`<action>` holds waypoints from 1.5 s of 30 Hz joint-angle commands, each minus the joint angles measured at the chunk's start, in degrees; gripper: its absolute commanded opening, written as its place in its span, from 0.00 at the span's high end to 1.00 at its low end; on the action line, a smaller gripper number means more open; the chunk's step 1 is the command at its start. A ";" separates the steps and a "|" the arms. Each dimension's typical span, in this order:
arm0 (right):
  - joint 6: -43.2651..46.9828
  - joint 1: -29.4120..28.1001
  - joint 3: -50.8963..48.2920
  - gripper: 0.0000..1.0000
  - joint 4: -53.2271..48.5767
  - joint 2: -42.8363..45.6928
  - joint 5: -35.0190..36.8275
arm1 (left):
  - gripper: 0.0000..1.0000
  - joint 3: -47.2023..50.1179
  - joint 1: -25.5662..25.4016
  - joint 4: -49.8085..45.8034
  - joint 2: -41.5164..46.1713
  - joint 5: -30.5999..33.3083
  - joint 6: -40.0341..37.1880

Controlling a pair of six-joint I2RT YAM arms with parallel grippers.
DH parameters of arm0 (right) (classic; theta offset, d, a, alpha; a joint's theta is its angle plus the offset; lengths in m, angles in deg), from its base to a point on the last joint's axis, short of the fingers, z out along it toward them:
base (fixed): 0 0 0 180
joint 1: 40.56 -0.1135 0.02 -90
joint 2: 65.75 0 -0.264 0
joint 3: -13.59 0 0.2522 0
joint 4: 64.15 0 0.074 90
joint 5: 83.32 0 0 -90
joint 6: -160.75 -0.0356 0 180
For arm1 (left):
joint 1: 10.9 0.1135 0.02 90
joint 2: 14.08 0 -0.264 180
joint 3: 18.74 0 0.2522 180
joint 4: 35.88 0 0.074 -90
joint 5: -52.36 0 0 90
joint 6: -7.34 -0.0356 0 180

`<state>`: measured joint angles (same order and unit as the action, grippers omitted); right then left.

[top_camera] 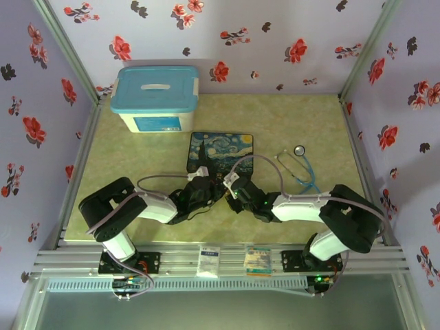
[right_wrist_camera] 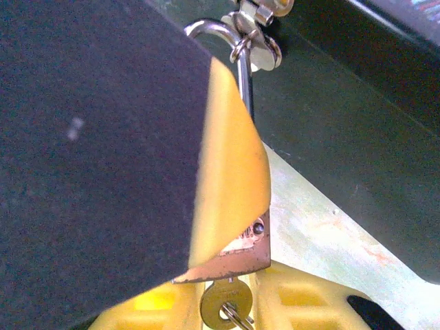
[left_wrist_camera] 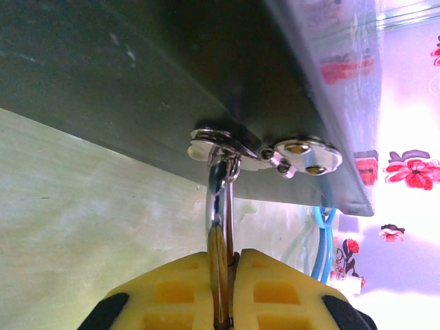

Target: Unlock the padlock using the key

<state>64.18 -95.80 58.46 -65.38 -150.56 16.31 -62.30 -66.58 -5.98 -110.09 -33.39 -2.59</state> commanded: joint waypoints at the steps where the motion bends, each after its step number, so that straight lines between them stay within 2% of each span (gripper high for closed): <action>1: -3.33 0.01 -2.65 0.76 4.74 1.90 -0.98 | 1.00 -1.15 -0.57 2.11 1.06 -1.07 0.16; 5: -3.67 0.03 -2.64 0.77 5.02 1.24 0.21 | 1.00 -1.23 -0.57 2.11 1.12 -1.19 0.26; 11: -4.85 0.23 -4.24 0.76 8.44 0.96 -2.24 | 1.00 -1.36 -0.55 1.60 1.44 -1.25 0.11; 14: -6.24 0.59 -4.56 0.68 7.78 1.37 -3.98 | 1.00 -0.87 -0.53 2.83 1.17 -1.24 0.65; 16: -9.88 2.55 -7.08 0.58 8.95 3.57 -8.55 | 1.00 -0.47 -0.57 3.73 1.24 -1.12 0.87; 20: -18.41 8.00 -16.14 0.51 19.92 9.91 -17.64 | 1.00 -0.10 -0.56 4.58 1.61 -1.01 0.79; 23: -22.50 11.78 -17.65 0.53 22.72 10.61 -24.80 | 1.00 0.40 -0.57 6.47 1.20 -1.02 1.09; 26: -28.24 14.99 -18.10 0.54 30.35 7.54 -31.95 | 1.00 1.25 -0.57 10.26 0.35 -1.00 1.81; 28: -34.36 17.45 -18.21 0.55 39.29 3.29 -37.22 | 1.00 1.80 -0.57 12.39 -0.03 -0.96 2.28; 31: -47.46 22.42 -20.62 0.55 62.08 -6.30 -41.60 | 1.00 2.37 -0.57 13.93 0.11 -0.67 2.12; 32: -52.04 24.26 -20.62 0.55 66.76 -9.78 -42.75 | 1.00 2.41 -0.52 13.99 0.33 -0.42 2.03; 34: -53.41 24.43 -18.46 0.61 66.91 -12.76 -44.77 | 1.00 2.30 -0.56 14.04 0.45 -0.29 1.85; 38: -54.05 23.89 -18.67 0.66 66.83 -11.03 -45.31 | 1.00 2.02 -0.56 14.13 0.30 -0.36 1.83; 45: -55.76 23.08 -19.25 0.63 66.83 -10.88 -45.93 | 1.00 2.04 -0.57 16.28 0.12 1.13 1.60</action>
<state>10.63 -72.24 39.38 -1.82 -162.36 -27.80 -59.79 -66.69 4.01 -110.11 -33.65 -0.42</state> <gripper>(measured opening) 0.361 0.095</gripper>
